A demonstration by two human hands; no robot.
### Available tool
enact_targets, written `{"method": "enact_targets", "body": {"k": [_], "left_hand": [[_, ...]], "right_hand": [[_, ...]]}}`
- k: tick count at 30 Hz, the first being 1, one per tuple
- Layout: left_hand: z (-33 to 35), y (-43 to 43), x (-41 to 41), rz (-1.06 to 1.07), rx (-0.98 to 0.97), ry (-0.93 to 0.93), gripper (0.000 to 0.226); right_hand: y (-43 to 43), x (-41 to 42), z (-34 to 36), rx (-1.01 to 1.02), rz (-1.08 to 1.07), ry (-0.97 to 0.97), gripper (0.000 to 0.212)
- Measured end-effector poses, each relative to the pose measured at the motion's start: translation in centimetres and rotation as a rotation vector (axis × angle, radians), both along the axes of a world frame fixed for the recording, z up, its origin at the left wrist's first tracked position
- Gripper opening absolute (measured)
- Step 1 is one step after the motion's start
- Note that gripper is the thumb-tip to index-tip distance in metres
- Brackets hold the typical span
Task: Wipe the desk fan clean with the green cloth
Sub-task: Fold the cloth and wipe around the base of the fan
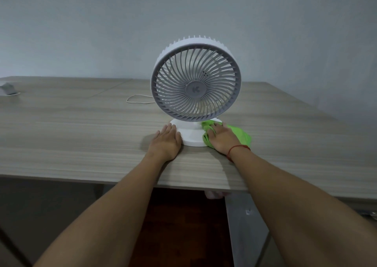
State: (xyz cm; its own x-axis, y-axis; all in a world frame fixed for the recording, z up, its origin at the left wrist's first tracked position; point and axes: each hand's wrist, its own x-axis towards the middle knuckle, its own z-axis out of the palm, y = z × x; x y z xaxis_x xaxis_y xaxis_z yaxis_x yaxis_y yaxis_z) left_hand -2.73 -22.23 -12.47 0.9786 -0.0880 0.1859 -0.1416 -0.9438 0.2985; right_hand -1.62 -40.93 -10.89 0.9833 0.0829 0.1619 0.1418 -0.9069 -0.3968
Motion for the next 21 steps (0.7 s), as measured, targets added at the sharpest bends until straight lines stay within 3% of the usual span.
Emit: {"method": "enact_targets", "body": {"k": [7, 12, 15, 18, 21], "left_hand": [[0.2, -0.1, -0.1, -0.009, -0.019, 0.005, 0.055], [0.3, -0.1, -0.1, 0.002, -0.027, -0.008, 0.053], [0.5, -0.2, -1.0, 0.045, -0.086, -0.121, 0.044], [1.0, -0.8, -2.7, 0.179, -0.226, -0.304, 0.040], [1.6, -2.3, -3.8, 0.246, -0.315, -0.197, 0.058]], "right_hand": [[2.4, -1.5, 0.2, -0.077, 0.106, -0.116, 0.042], [2.9, -3.8, -0.4, 0.026, 0.192, -0.109, 0.045], [2.7, -4.9, -0.2, 0.143, 0.219, -0.046, 0.047], [1.1, -5.5, 0.6, 0.355, 0.044, -0.119, 0.044], [-1.5, -5.6, 1.3, 0.300, -0.313, -0.188, 0.049]]}}
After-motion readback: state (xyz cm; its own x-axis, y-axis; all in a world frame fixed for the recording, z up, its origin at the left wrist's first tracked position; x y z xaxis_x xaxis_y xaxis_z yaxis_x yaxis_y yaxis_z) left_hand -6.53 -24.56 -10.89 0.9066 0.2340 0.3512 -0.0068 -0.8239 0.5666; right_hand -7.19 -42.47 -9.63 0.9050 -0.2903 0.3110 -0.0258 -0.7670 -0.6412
